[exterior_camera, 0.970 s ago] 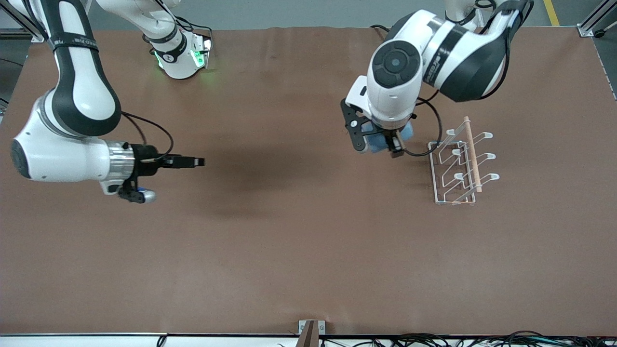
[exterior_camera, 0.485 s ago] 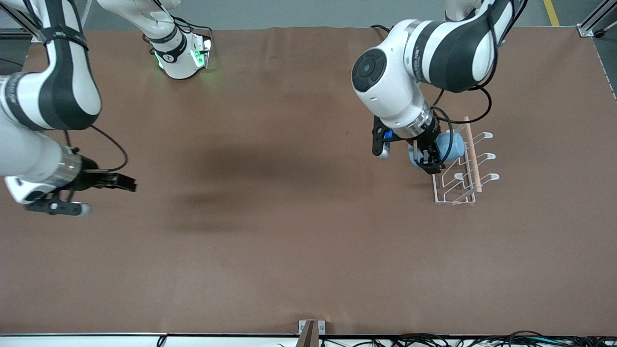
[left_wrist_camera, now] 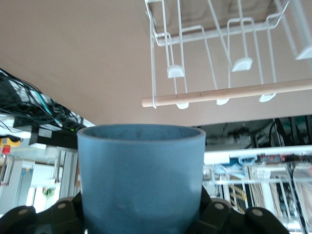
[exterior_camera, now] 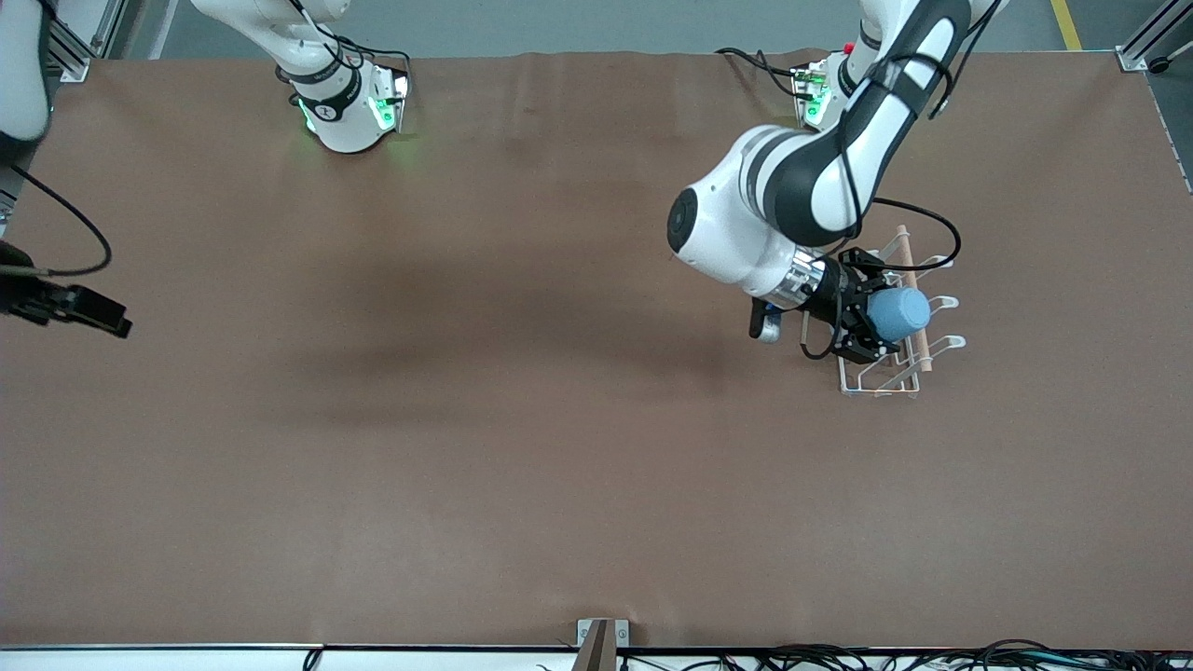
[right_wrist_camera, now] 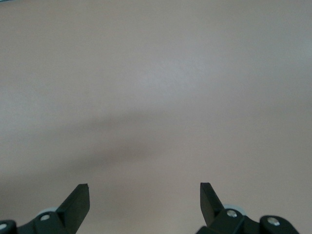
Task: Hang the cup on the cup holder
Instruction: 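Hang the cup on a rack hook with the left gripper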
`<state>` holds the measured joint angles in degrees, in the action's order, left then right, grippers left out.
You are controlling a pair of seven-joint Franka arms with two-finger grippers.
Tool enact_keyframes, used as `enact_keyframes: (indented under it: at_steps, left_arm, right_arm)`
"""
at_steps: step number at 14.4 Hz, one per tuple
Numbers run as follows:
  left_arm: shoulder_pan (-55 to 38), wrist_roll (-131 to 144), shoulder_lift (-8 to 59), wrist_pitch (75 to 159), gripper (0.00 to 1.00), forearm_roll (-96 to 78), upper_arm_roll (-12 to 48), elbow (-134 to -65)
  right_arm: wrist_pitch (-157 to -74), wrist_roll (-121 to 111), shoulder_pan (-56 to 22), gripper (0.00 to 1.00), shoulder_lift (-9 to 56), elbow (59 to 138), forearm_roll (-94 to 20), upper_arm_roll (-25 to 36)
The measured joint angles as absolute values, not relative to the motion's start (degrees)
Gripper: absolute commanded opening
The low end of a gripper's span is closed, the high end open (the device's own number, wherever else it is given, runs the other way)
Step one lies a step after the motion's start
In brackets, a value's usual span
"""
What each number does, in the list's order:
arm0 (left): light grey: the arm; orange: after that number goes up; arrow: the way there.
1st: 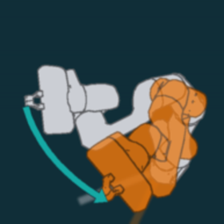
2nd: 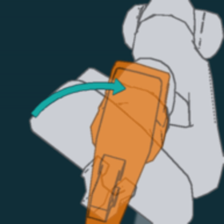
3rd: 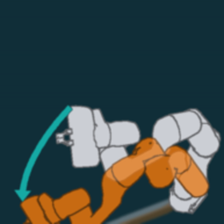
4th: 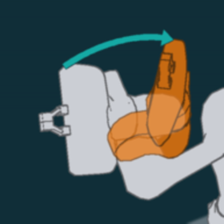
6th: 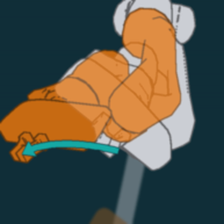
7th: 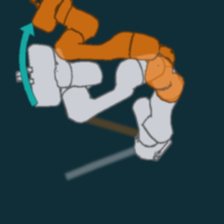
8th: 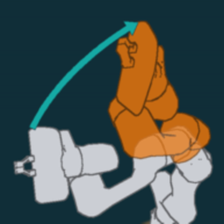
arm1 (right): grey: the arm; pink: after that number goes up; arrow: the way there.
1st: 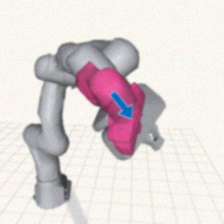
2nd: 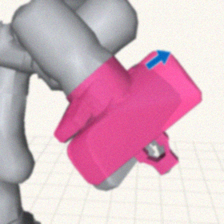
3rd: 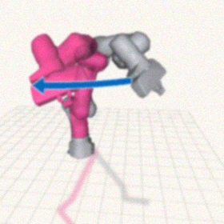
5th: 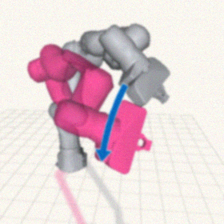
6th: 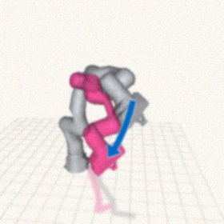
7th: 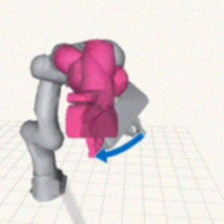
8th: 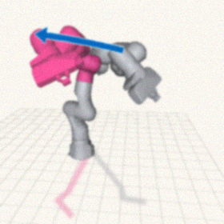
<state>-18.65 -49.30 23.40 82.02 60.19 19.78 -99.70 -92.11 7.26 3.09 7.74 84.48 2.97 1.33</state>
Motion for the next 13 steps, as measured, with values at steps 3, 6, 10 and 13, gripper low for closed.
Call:
enact_keyframes:
  at_steps: [3, 6, 10, 13]
  left_arm:
    - [-18.0, -45.58, 25.41, 82.03, 0.0, 64.92, 19.71, -104.17]
    - [-17.99, -42.1, 29.21, 79.63, 0.01, 69.11, 19.34, -105.72]
    - [-17.98, -37.92, 33.64, 77.5, 0.03, 72.68, 19.14, -106.87]
    - [-17.98, -35.57, 35.73, 77.43, 0.09, 74.2, 19.08, -106.99]
  right_arm:
    - [-88.28, 8.91, 4.1, 1.0, 3.71, 84.49, 1.61, 1.32]
    - [-86.56, 6.72, 5.74, 1.0, 1.7, 84.44, 1.15, 1.33]
    - [-86.41, 3.1, 6.03, 1.0, 1.58, 83.84, 0.88, 1.32]
    - [-85.95, 2.79, 6.04, 1.0, 1.78, 83.84, 0.81, 1.24]
